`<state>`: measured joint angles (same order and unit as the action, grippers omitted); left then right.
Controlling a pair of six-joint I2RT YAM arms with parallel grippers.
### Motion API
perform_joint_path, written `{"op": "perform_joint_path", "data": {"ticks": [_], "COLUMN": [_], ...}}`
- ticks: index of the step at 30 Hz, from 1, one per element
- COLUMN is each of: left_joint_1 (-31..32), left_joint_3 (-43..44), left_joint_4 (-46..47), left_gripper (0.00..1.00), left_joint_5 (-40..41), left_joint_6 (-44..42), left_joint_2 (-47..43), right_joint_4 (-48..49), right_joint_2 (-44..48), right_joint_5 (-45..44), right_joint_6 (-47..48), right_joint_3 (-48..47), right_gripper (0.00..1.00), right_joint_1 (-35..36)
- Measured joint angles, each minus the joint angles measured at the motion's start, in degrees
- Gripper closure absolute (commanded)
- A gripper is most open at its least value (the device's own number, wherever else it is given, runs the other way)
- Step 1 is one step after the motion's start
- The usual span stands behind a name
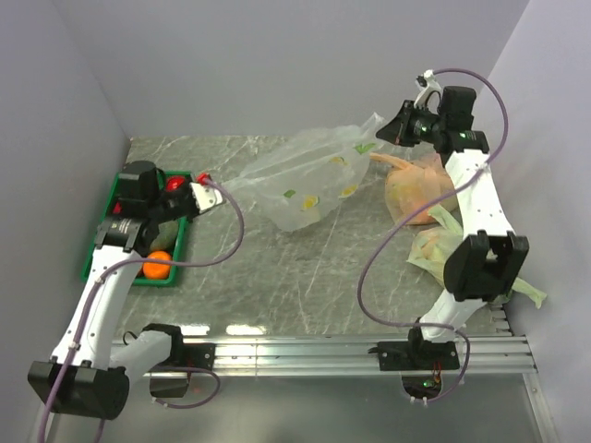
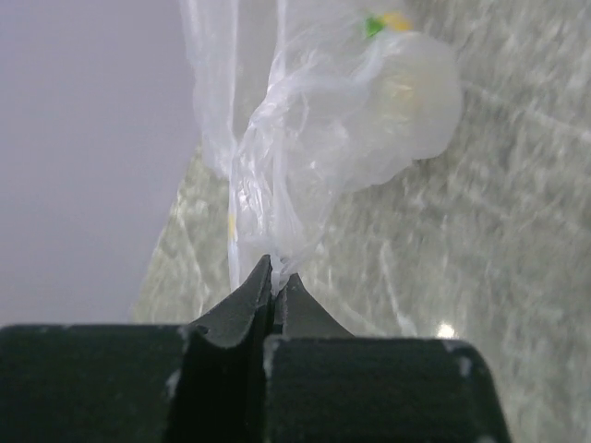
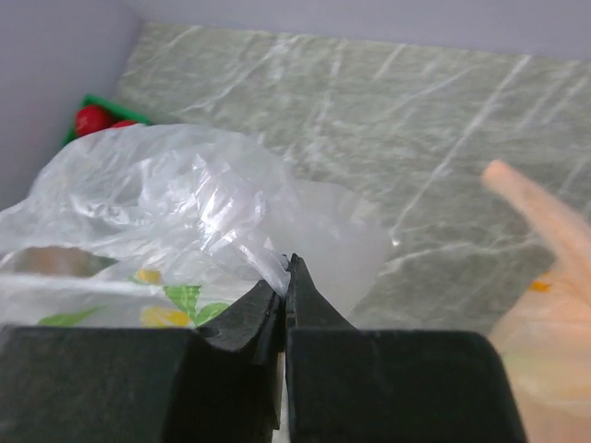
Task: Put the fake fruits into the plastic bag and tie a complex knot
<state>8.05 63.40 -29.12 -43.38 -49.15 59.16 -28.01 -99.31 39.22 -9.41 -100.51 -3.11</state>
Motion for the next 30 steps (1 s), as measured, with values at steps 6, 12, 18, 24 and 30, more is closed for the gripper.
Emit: {"op": "perform_joint_path", "data": {"ticks": [6, 12, 18, 24, 30], "left_joint_1": [-4.1, -0.8, 7.1, 5.5, 4.3], "left_joint_3": [-8.9, -14.0, -12.2, -2.7, 0.5], "left_joint_4": [-4.0, -12.9, -10.9, 2.8, 14.1], "left_gripper": [1.0, 0.26, 0.16, 0.01, 0.01], "left_joint_5": [-1.4, -3.8, -3.7, -0.9, 0.3], "left_joint_6": [-7.9, -11.2, 3.7, 24.5, 37.7], "left_joint_2": [-4.8, -8.1, -8.0, 1.7, 16.4], "right_joint_4": [-0.1, -0.3, -1.4, -1.6, -1.7], "right_joint_2": [12.3, 15.8, 14.6, 12.9, 12.9], "right_joint_5": [5.3, 2.9, -2.0, -3.9, -2.8], "right_joint_6": [2.1, 6.8, 13.8, 21.3, 27.4], "right_joint_3": [13.8, 26.0, 23.0, 15.0, 13.1], "right_gripper": [1.0, 1.0, 1.0, 1.0, 1.0], "right_joint_1": [-0.5, 2.8, 14.8, 21.2, 24.5]}}
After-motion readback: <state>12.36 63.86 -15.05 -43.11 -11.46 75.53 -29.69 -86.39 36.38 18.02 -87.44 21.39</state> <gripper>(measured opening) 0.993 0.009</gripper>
